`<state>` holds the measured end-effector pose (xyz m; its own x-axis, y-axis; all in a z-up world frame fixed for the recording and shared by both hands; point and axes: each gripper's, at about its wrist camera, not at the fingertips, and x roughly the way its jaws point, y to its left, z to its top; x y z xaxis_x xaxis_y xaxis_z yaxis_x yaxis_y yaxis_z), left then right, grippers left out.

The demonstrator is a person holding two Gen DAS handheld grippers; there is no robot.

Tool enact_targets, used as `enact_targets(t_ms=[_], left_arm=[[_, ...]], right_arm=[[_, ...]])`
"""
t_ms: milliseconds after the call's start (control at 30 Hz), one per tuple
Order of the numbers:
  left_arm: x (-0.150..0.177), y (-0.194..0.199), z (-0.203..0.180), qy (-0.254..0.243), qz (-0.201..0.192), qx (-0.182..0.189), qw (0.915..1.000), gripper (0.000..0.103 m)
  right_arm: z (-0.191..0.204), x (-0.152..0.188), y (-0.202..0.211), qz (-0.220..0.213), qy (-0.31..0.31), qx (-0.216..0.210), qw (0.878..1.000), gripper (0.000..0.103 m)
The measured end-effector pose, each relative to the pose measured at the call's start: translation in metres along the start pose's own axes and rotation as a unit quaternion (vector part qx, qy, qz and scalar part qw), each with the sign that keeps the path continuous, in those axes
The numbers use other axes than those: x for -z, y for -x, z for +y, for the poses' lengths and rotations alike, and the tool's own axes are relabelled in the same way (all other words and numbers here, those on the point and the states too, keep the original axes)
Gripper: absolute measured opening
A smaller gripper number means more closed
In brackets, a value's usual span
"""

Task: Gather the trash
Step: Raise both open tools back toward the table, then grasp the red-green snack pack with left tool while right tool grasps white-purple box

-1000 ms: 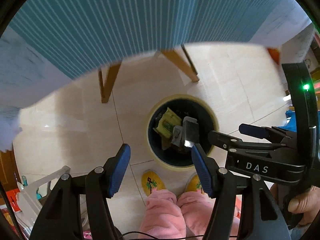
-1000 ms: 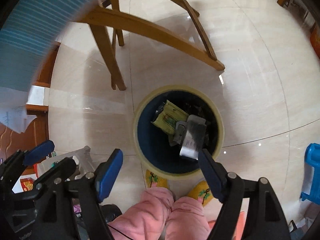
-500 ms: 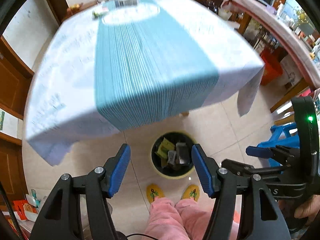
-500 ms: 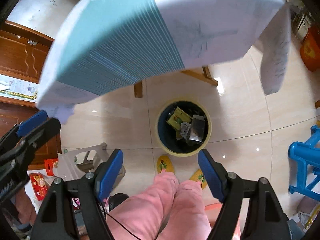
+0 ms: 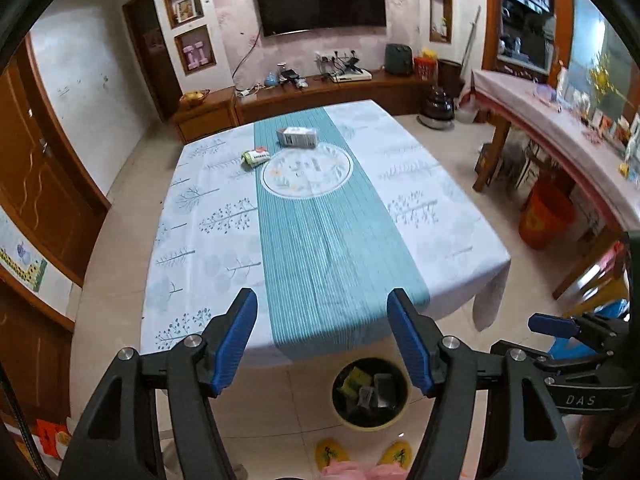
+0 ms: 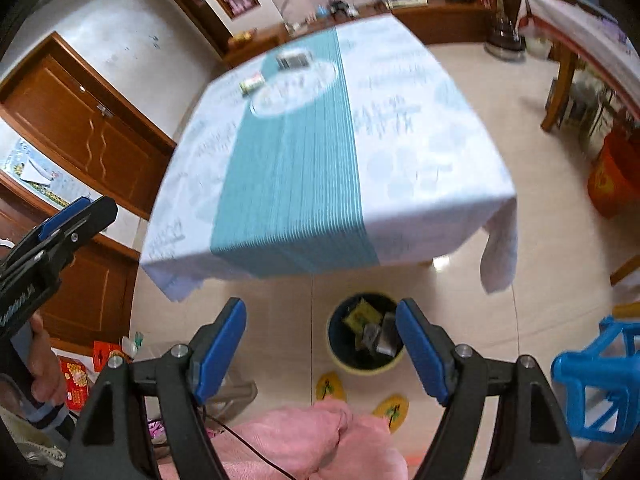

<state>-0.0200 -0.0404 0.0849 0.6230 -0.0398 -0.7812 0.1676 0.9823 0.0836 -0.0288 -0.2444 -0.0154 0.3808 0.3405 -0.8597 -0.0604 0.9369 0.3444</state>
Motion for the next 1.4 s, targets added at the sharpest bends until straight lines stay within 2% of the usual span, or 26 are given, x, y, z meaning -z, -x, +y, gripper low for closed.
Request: enact_targets(t_ms=[100, 367, 700, 900, 1033, 1400], left_arm=[[-0.006, 0.007, 0.003, 0.017, -0.003, 0.006, 0.9998, 0.066], [-0.010, 0.008, -0.005, 0.026, -0.005, -0.010, 0.9996, 0.066], [-0.027, -0.008, -0.001, 0.027, -0.001, -0.022, 0.9994, 0.066], [-0.051, -0.047, 0.017, 0.029, 0.013, -0.015, 0.9994, 0.066], [-0.079, -0.084, 0.039, 0.022, 0.018, -0.001, 0.9996, 0.066], [-0.181, -0.211, 0.133, 0.014, 0.053, 0.010, 0.9985, 0.066]], right_arm=[[0.004, -0.008, 0.016, -0.022, 0.011, -0.001, 1.000, 0.078], [0.000, -0.019, 0.037, -0.050, 0.034, 0.000, 0.998, 0.078], [-0.002, -0.041, 0.031, -0.053, 0.043, -0.006, 0.998, 0.078], [0.005, -0.071, 0.013, -0.054, 0.041, -0.006, 0.998, 0.078], [0.014, -0.099, -0.004, -0.055, 0.040, 0.002, 0.998, 0.078], [0.053, -0.217, -0.089, -0.042, -0.001, 0.037, 0.998, 0.078]])
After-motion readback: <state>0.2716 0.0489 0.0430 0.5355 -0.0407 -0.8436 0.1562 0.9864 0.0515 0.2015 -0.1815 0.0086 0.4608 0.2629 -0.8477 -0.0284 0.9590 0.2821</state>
